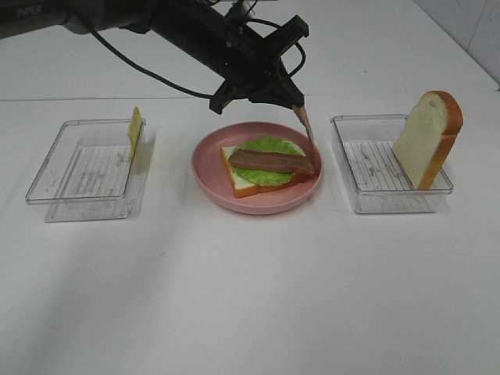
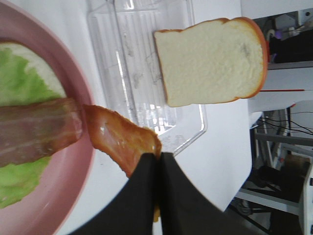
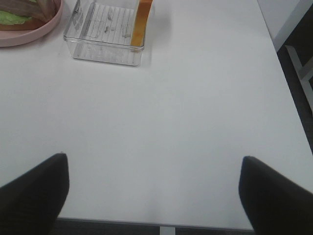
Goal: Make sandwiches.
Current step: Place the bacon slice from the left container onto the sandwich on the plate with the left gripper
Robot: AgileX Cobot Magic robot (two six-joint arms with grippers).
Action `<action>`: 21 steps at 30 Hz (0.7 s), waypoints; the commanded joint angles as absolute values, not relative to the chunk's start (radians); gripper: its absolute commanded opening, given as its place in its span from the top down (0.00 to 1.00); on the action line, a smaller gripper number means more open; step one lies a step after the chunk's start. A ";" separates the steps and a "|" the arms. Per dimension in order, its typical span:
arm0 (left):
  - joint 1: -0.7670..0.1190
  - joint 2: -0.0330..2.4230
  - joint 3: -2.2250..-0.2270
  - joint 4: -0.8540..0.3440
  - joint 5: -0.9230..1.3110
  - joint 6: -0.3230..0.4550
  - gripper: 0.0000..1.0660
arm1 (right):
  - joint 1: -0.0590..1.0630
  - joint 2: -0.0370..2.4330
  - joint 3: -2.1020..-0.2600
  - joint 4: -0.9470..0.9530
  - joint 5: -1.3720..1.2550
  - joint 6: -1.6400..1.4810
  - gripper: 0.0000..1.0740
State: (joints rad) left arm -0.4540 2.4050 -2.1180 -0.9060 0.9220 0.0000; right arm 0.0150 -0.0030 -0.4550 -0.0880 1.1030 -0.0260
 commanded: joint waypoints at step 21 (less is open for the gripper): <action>-0.385 2.488 -2.121 -0.650 0.944 -0.015 1.00 | 0.010 -0.031 -0.452 -0.087 1.097 -0.027 0.15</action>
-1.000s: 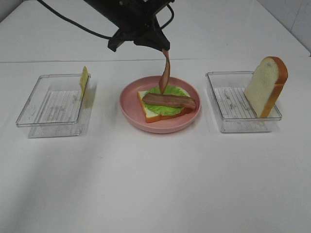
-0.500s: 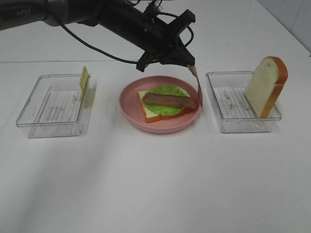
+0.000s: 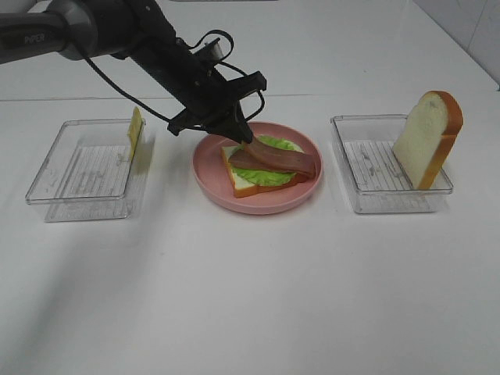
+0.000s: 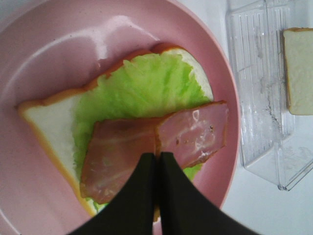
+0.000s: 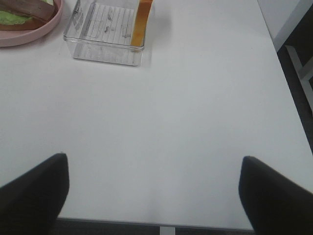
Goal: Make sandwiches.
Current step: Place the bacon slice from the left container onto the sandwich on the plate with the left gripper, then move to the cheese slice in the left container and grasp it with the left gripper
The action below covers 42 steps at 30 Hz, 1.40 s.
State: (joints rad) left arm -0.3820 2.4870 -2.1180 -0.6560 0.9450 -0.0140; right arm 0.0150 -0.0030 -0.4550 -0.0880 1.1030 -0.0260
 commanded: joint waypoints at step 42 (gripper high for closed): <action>-0.383 2.253 -2.284 -0.275 1.232 -0.091 0.08 | 0.010 -0.031 -0.452 -0.087 1.097 -0.027 0.15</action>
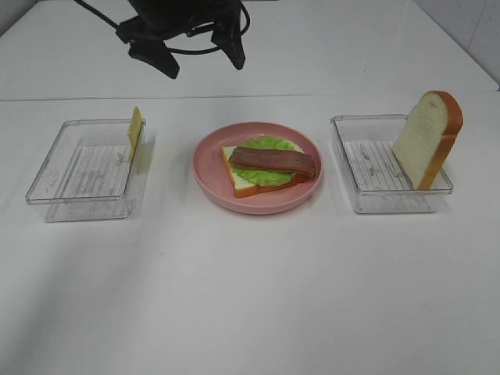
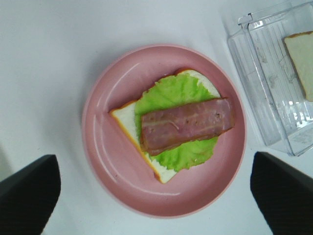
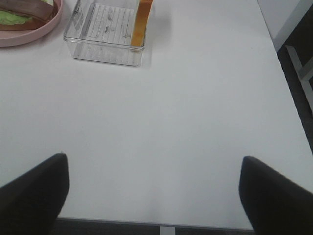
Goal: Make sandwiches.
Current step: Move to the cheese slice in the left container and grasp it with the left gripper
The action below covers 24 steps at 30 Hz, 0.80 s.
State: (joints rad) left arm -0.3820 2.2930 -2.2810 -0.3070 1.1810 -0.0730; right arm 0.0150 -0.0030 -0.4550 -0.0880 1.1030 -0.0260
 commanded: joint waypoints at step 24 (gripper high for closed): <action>-0.322 2.167 -2.155 0.000 1.315 -0.237 0.08 | 0.010 -0.031 -0.452 -0.087 1.097 -0.027 0.15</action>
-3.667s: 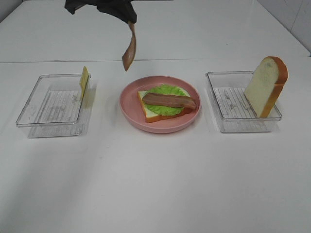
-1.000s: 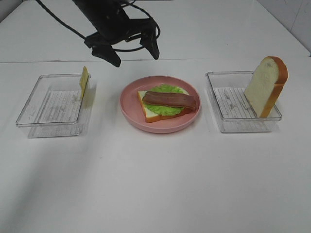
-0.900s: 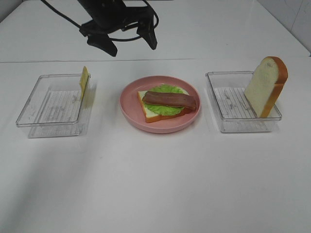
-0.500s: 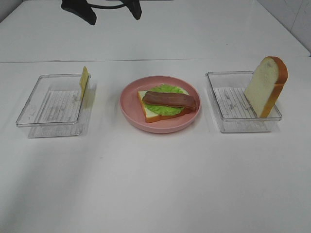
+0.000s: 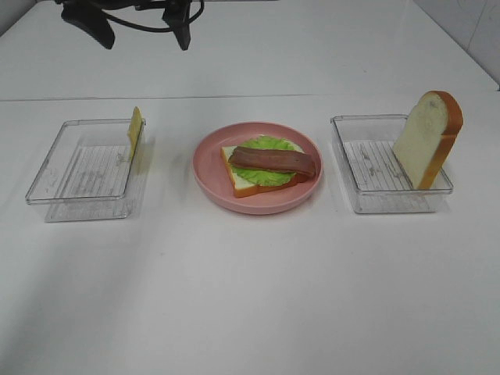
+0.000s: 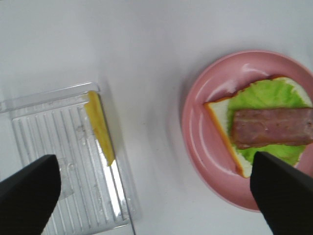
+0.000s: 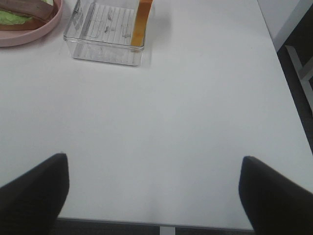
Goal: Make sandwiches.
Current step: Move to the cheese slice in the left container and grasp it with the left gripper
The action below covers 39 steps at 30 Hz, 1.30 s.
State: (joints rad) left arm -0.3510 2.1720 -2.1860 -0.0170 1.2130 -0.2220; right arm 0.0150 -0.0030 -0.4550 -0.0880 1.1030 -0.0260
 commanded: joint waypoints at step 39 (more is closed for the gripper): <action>-0.222 2.379 -2.070 -0.124 1.083 -0.315 0.08 | 0.010 -0.031 -0.452 -0.087 1.097 -0.027 0.15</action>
State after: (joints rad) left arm -0.2220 2.3770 -2.0770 -0.1150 1.0930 -0.3060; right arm 0.0150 -0.0030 -0.4550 -0.0880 1.1030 -0.0260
